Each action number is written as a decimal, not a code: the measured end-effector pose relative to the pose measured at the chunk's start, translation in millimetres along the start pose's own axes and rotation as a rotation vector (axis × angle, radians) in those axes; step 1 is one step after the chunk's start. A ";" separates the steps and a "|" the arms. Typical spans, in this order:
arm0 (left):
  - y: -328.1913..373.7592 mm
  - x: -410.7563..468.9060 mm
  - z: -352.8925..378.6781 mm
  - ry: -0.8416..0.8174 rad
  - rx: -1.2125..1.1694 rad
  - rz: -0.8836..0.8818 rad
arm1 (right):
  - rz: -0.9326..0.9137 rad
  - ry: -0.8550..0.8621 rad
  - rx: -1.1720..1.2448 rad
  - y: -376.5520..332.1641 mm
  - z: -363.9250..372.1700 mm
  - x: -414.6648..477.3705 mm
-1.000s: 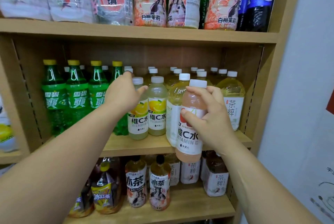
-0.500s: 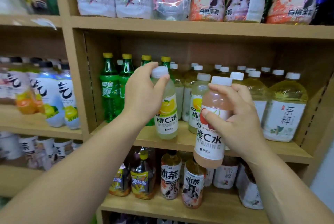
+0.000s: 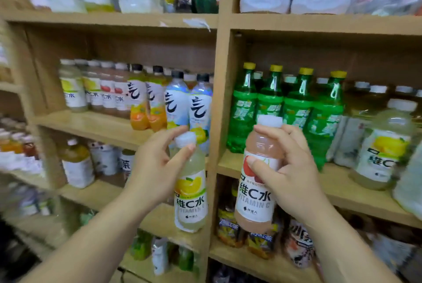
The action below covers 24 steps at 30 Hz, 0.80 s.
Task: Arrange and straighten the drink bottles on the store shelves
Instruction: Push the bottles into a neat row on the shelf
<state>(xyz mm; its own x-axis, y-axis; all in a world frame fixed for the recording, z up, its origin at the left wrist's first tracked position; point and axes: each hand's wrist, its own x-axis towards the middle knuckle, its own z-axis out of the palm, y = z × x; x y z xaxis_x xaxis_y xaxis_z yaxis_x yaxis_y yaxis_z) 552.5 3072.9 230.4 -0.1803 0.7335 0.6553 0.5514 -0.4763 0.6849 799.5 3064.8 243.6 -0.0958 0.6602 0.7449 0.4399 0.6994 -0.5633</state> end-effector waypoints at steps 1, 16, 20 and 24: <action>-13.5 4.8 -17.9 0.012 0.019 0.002 | -0.012 0.000 0.008 -5.8 21.1 3.9; -164.3 103.7 -235.2 0.106 0.062 -0.039 | -0.003 -0.081 0.099 -69.6 293.0 86.1; -196.5 141.9 -254.1 0.133 0.063 -0.042 | -0.005 -0.094 0.133 -68.5 336.6 121.0; -218.1 196.3 -259.6 0.146 0.014 -0.037 | -0.054 -0.103 0.149 -62.0 369.9 162.8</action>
<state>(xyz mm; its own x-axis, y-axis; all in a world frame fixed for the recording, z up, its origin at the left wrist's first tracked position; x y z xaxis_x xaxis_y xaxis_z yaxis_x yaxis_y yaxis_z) 185.4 3194.9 292.4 -0.3169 0.6713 0.6700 0.5536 -0.4427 0.7054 426.4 3230.2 267.6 -0.2104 0.6395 0.7394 0.2947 0.7626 -0.5758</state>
